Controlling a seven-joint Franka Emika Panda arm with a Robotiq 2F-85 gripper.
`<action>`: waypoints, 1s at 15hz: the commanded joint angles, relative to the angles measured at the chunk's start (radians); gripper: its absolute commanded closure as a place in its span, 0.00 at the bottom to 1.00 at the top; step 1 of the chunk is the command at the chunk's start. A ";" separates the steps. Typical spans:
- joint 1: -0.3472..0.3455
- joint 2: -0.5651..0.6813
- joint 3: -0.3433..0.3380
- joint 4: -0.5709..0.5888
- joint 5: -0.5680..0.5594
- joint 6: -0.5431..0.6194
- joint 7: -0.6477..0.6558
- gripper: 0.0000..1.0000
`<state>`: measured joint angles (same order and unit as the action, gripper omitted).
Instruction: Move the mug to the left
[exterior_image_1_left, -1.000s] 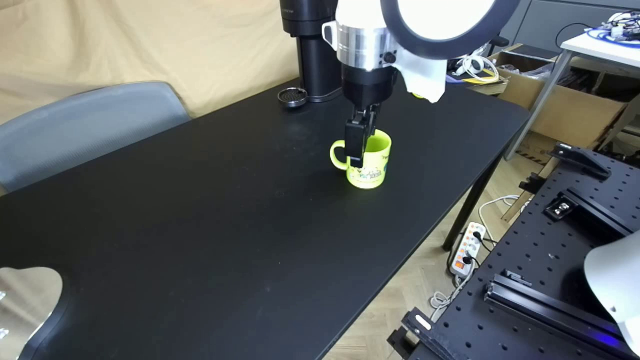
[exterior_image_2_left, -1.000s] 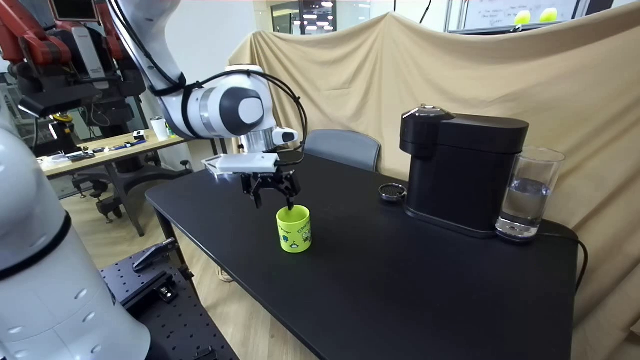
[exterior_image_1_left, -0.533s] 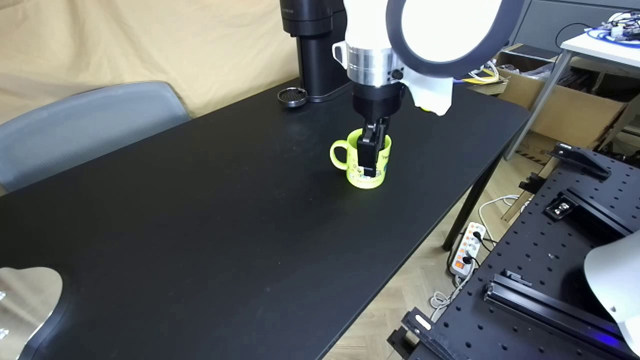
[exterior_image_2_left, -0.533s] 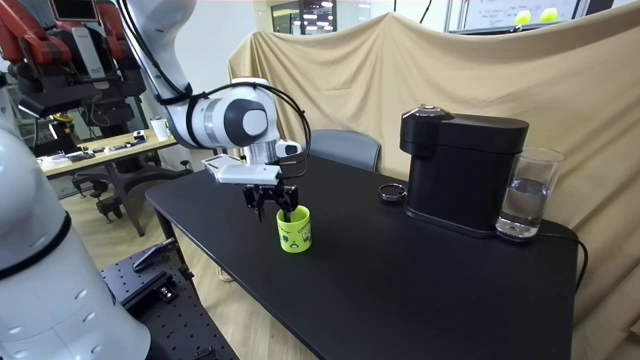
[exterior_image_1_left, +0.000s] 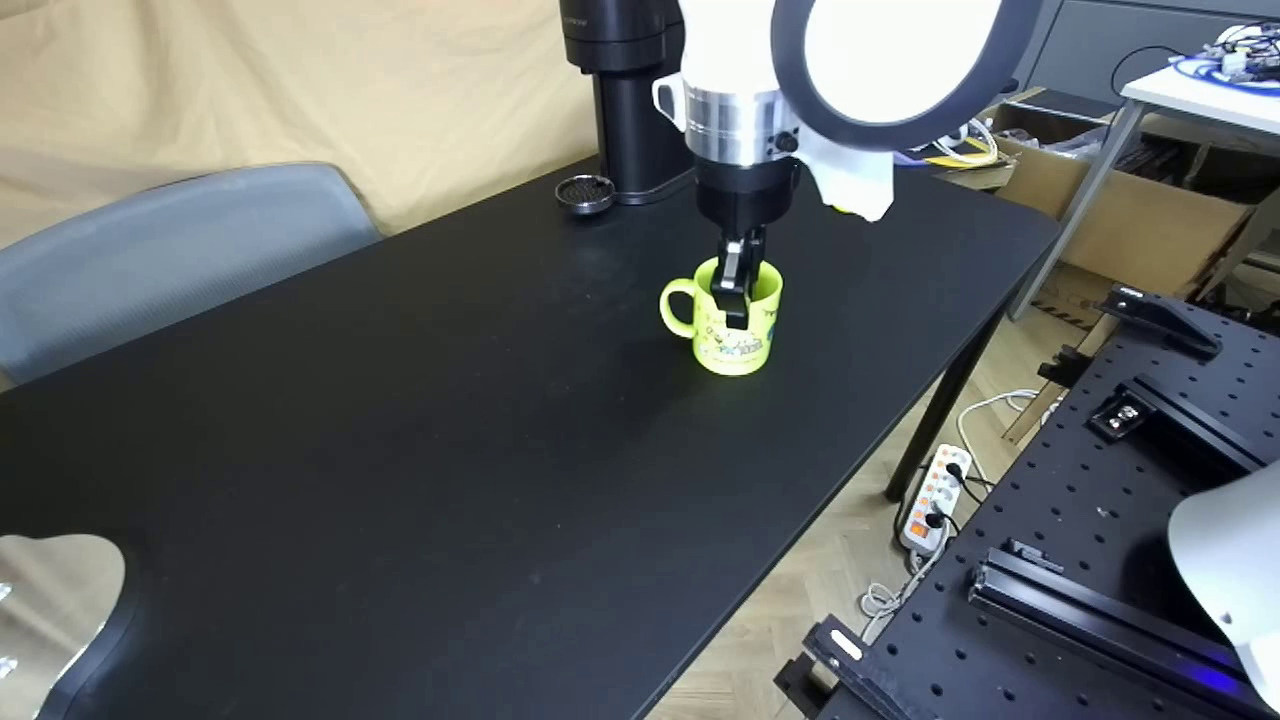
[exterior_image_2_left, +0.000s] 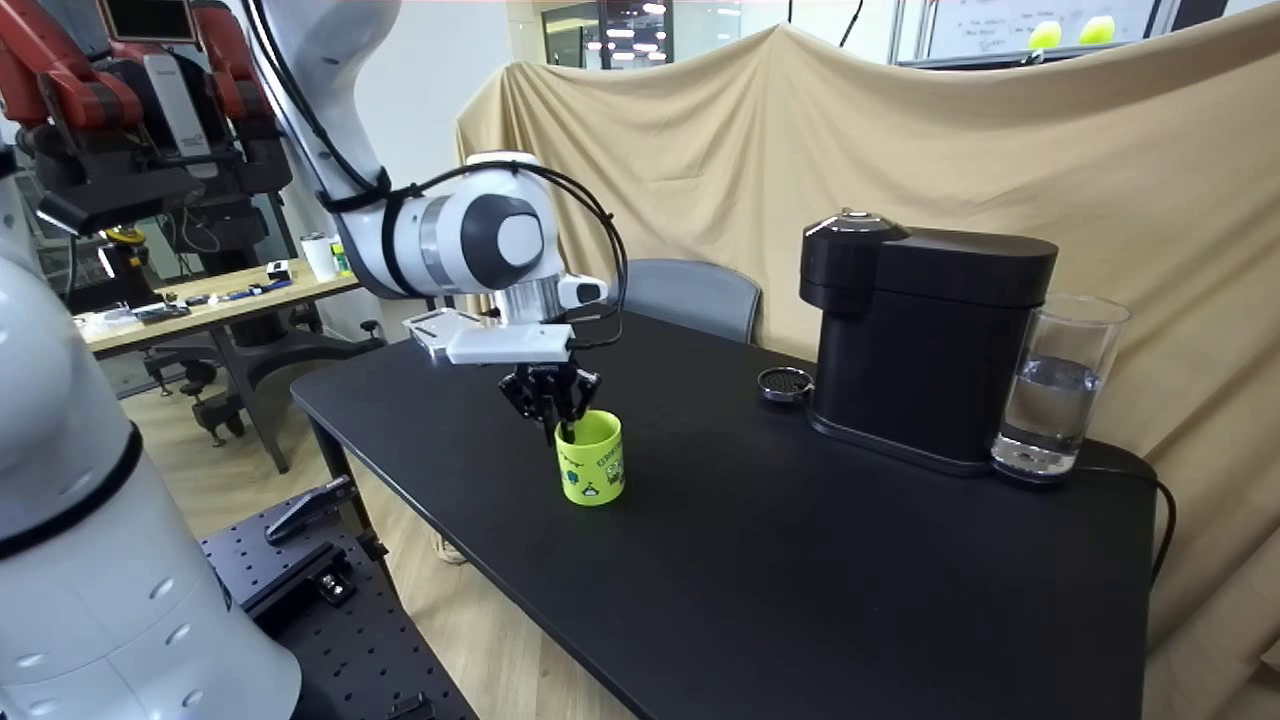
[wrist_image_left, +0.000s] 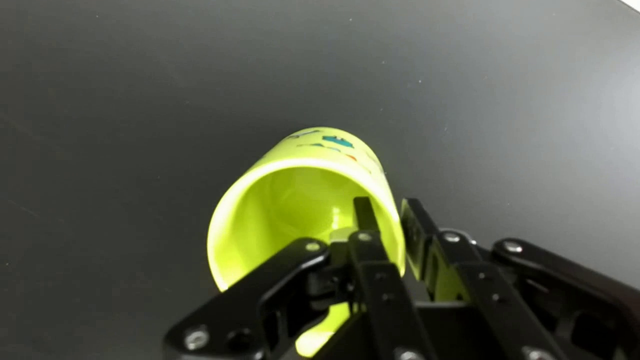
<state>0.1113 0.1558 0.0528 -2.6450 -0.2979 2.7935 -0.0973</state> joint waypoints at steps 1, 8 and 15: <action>0.005 0.017 -0.014 0.022 -0.036 0.006 0.020 1.00; 0.011 -0.008 -0.001 0.073 -0.036 -0.020 -0.004 0.98; 0.029 0.073 0.083 0.276 0.048 -0.067 -0.100 0.98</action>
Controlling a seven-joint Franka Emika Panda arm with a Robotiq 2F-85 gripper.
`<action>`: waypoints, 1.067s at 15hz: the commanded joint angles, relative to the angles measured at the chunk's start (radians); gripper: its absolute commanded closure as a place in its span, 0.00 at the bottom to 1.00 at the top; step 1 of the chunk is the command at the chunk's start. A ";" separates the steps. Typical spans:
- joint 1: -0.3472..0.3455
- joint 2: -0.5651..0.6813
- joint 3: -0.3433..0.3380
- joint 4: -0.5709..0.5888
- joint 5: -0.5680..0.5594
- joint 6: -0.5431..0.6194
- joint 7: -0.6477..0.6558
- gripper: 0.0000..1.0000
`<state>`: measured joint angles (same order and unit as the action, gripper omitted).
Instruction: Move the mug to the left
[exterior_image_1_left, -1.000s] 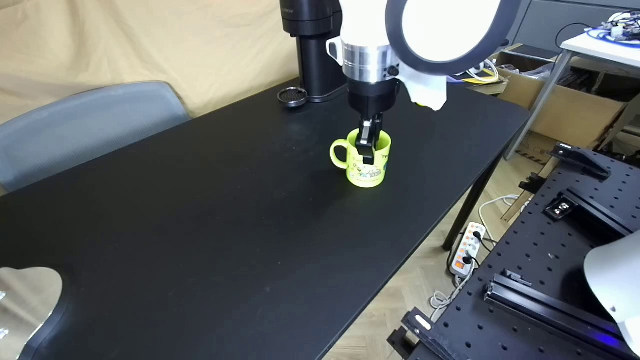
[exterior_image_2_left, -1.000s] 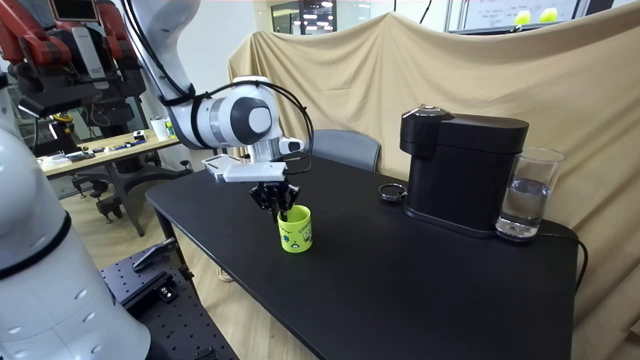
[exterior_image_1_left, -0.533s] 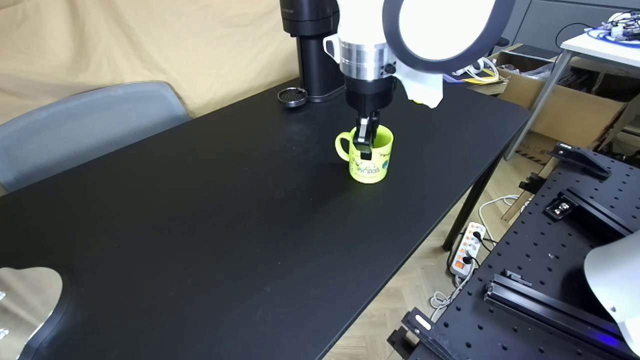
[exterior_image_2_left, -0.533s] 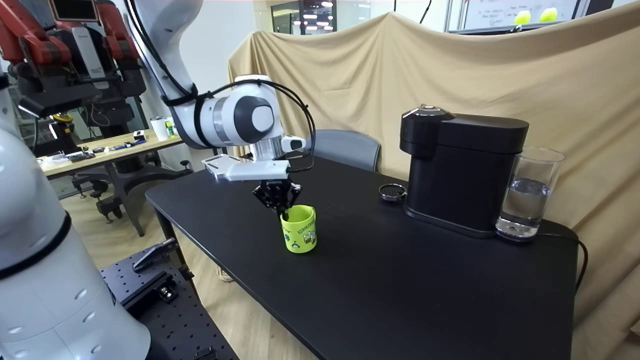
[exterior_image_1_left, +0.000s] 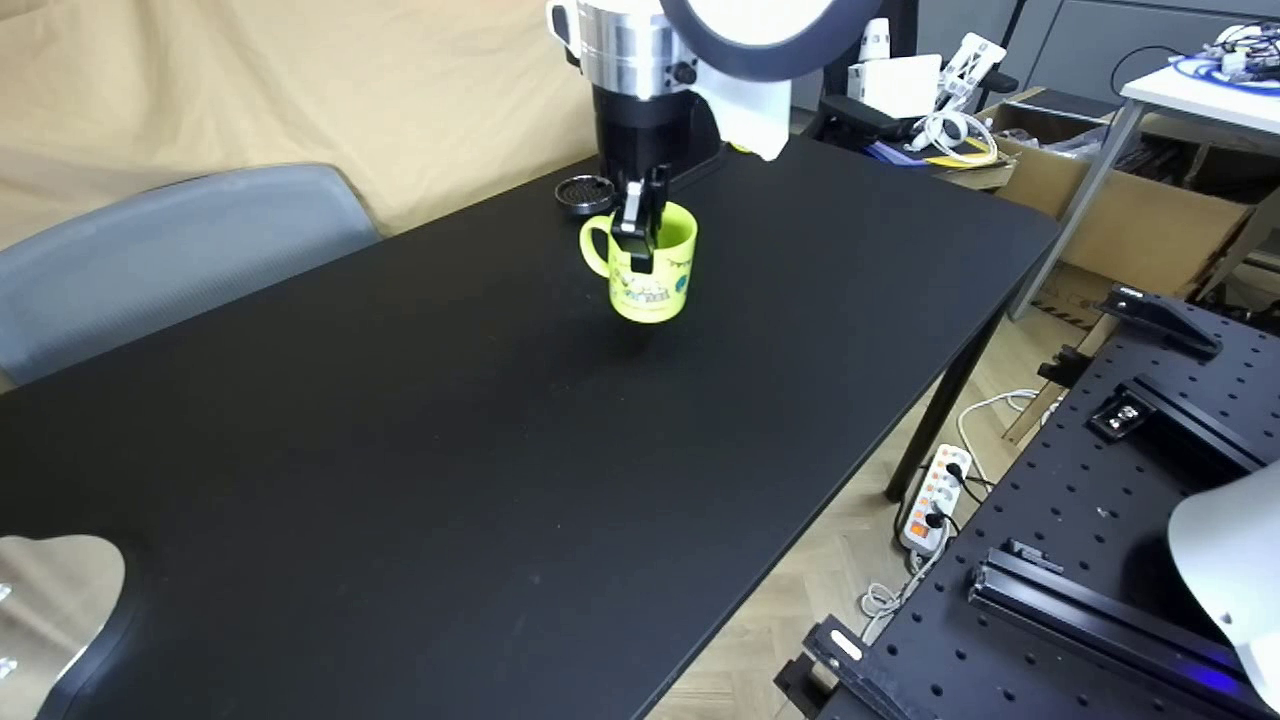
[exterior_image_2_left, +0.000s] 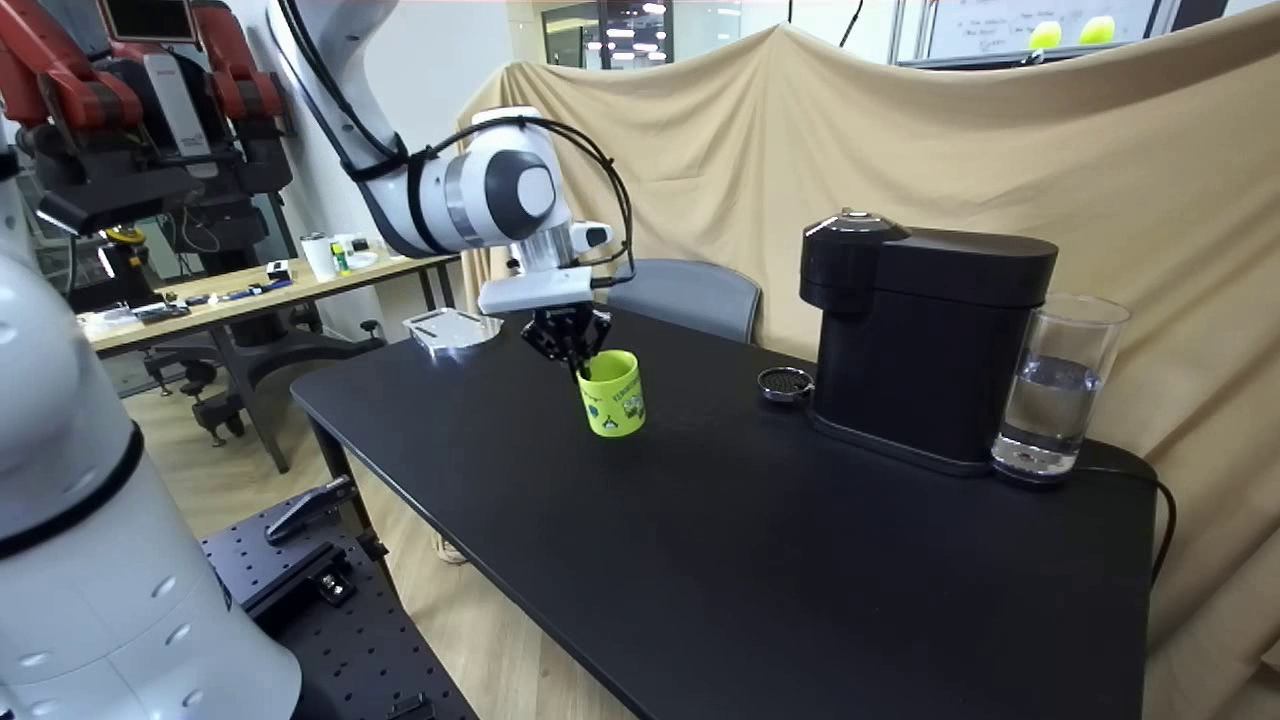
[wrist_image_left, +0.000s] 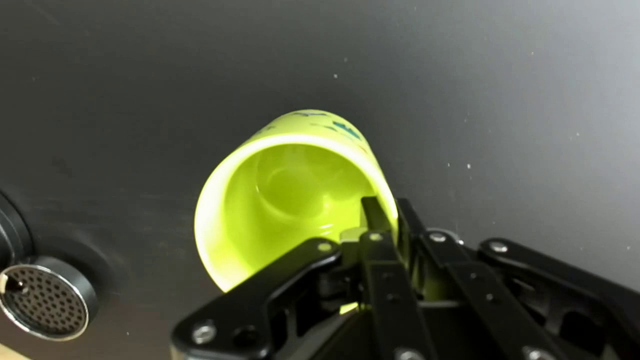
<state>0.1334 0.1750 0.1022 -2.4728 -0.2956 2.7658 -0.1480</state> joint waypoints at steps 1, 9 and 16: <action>0.002 0.077 0.058 0.133 0.088 -0.050 -0.084 0.98; 0.042 0.219 0.090 0.289 0.116 -0.181 -0.114 0.98; 0.083 0.248 0.079 0.330 0.051 -0.251 -0.110 0.58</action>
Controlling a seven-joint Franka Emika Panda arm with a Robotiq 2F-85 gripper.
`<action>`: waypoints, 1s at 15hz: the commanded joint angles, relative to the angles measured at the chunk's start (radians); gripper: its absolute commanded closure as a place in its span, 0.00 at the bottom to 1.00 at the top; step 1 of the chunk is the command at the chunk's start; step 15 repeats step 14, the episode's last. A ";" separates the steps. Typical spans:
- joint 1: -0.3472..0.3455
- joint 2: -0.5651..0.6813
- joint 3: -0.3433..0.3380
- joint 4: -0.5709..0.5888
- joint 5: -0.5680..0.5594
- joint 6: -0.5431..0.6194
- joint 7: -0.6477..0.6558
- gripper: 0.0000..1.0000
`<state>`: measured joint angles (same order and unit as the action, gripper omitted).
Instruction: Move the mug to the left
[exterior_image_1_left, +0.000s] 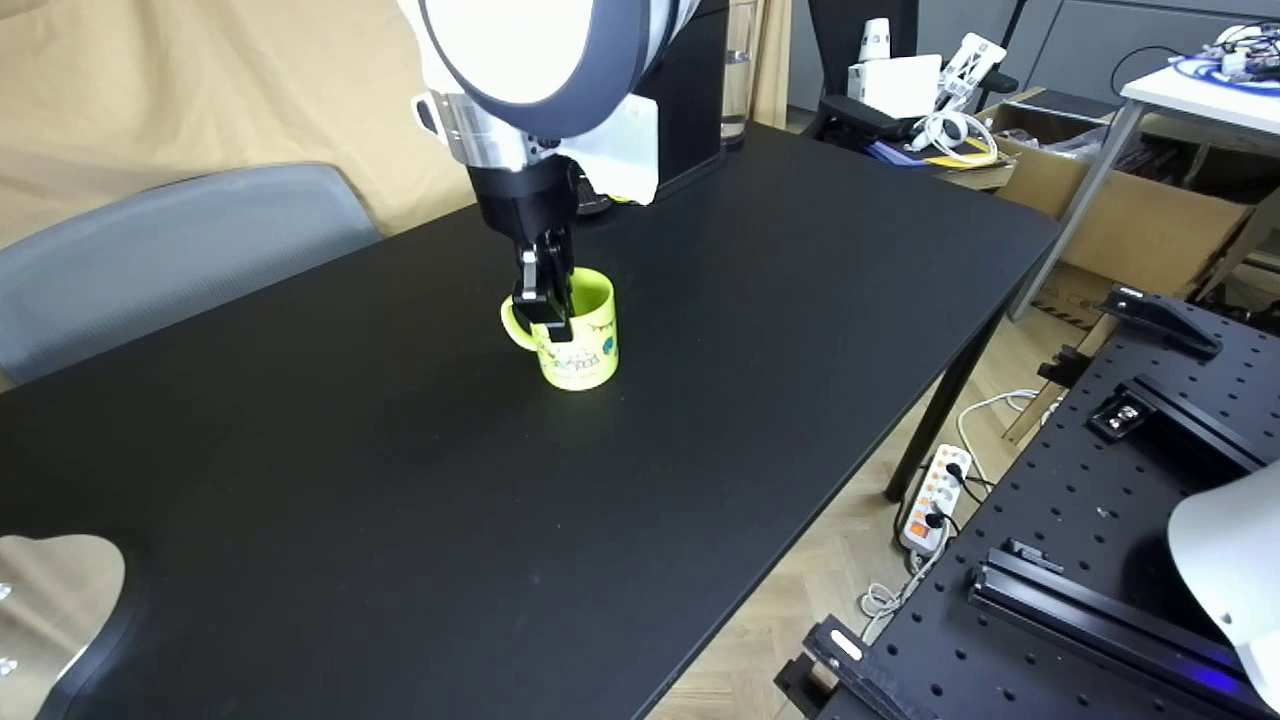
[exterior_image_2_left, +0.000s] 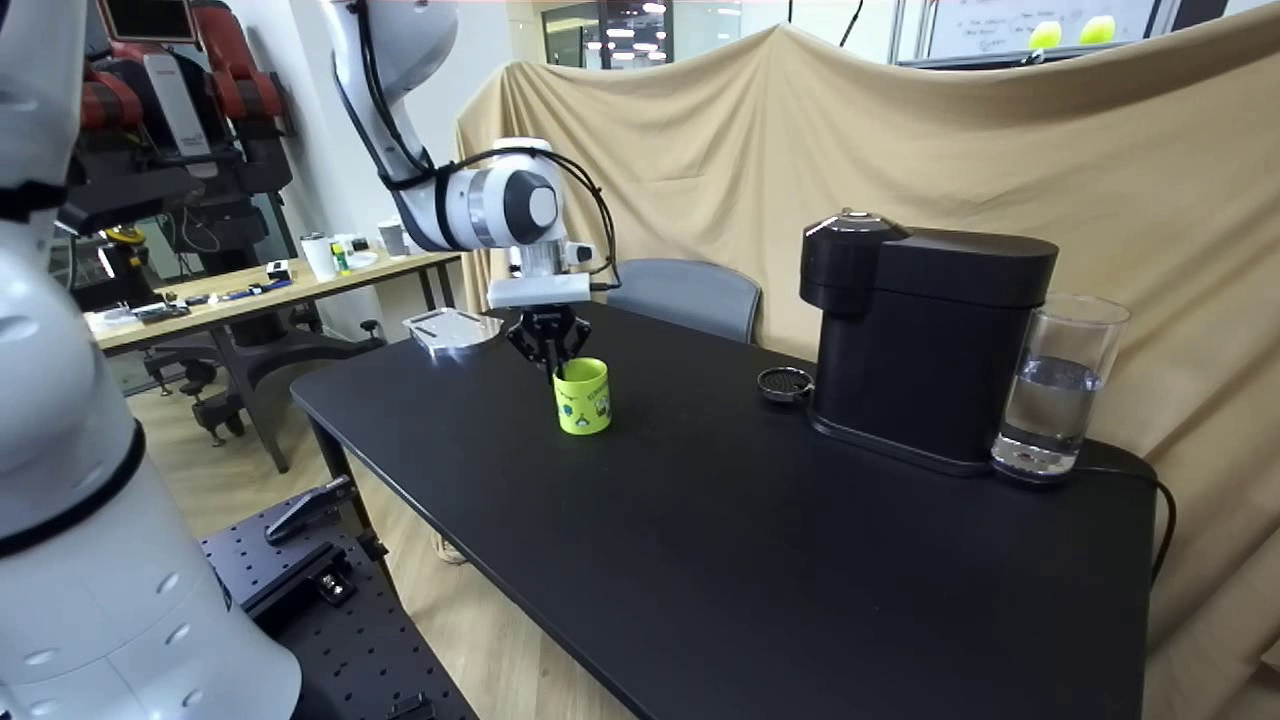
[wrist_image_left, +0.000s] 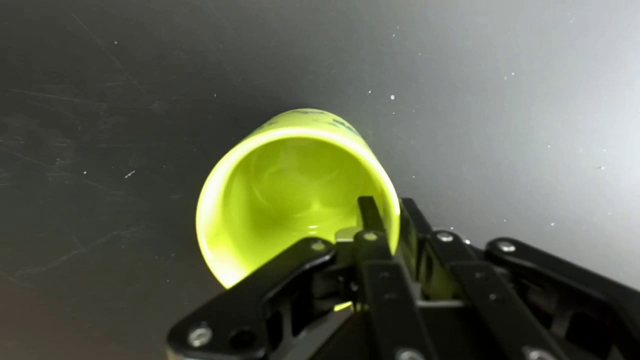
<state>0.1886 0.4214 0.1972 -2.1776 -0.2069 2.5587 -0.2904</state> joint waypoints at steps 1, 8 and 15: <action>0.032 -0.003 -0.017 0.037 -0.048 -0.050 0.034 0.52; 0.054 -0.079 -0.015 0.023 -0.074 -0.172 0.067 0.04; 0.033 -0.149 0.005 0.004 -0.040 -0.281 0.024 0.00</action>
